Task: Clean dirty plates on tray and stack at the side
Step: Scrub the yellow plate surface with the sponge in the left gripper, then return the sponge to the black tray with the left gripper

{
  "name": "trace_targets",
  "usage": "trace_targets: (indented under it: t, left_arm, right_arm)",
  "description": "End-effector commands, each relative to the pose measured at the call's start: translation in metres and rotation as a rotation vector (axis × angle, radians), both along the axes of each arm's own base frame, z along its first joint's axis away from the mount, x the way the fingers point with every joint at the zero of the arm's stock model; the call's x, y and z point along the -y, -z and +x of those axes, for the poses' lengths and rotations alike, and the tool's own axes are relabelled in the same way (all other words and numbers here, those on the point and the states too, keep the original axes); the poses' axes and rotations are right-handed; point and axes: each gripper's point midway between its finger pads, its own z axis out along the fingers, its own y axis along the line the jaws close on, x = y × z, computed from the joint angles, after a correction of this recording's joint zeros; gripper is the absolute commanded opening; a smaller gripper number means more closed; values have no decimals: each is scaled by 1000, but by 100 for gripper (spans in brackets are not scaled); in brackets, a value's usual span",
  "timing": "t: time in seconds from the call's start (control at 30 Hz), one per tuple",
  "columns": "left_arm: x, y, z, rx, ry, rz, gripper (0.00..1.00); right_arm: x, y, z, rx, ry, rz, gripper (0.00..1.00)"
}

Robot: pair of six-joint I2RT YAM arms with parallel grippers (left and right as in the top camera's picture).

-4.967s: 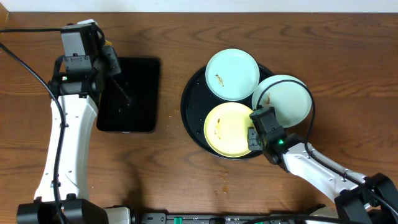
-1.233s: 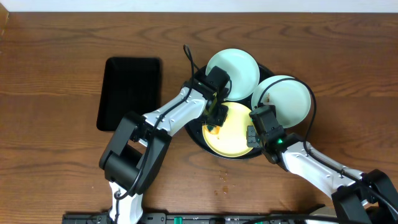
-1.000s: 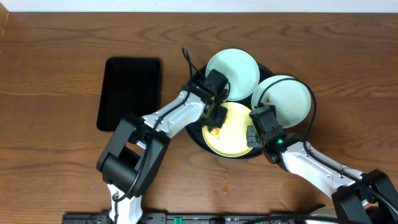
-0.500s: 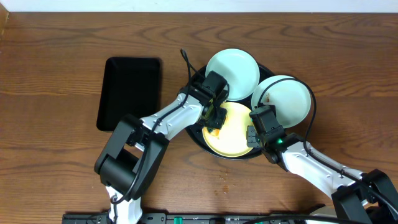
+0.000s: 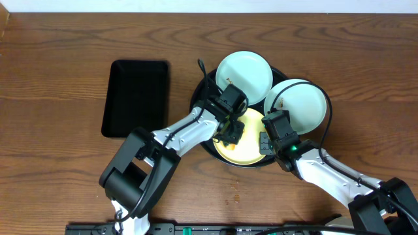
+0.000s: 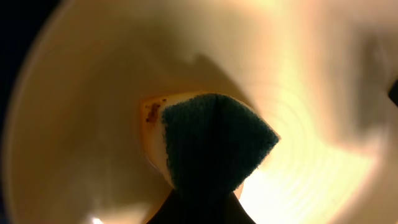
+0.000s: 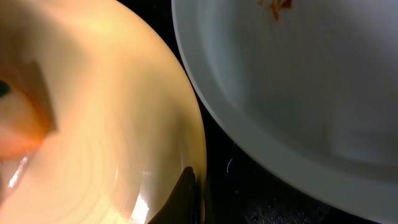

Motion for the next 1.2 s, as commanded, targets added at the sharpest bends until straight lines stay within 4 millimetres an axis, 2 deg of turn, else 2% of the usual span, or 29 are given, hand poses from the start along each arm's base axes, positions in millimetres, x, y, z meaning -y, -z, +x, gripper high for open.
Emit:
trace_targets:
  t: [0.0,0.17,0.3,0.43,0.5,0.57,0.63,0.7,0.73,0.8,0.87,0.97,1.03,1.17]
  left_arm:
    - [-19,50,-50,-174,-4,114,8]
    - [-7,47,-58,-216,-13,64,8]
    - [11,31,-54,-235,-5,-53,8]
    - [17,-13,-22,-148,-36,-154,8]
    - [14,-46,-3,-74,-62,-212,7]
    - [6,-81,15,7,-94,-270,7]
    - [-9,-118,31,92,-136,-322,7]
    - [-31,-146,43,162,-187,-346,7]
    - [-47,-157,49,202,-229,-335,8]
    - [-79,-165,59,267,-293,-268,8]
    - [-119,-165,67,324,-363,-148,8]
    - [-173,-152,74,347,-480,37,8]
    - [-201,-141,77,331,-541,118,8]
    - [-234,-119,85,281,-608,174,7]
  right_arm:
    - [-1,13,-13,-60,-33,-4,1]
    - [-1,13,-13,-60,-33,-4,1]
    - [-1,13,-13,-60,-33,-4,1]
    - [-1,13,-13,-61,-33,-4,4]
    - [-1,13,-13,-63,-33,-5,16]
    - [-1,13,-13,-63,-33,-6,20]
    - [-1,13,-14,-64,-33,-5,21]
    - [-1,14,-14,-67,-35,-3,21]
    - [-2,14,-14,-68,-37,1,21]
    - [-3,14,-15,-70,-39,5,21]
    - [-3,14,-15,-70,-39,6,17]
    - [-3,13,-14,-69,-39,6,10]
    - [-4,11,-13,-62,-40,9,7]
    - [-10,-4,-2,-17,-41,33,6]
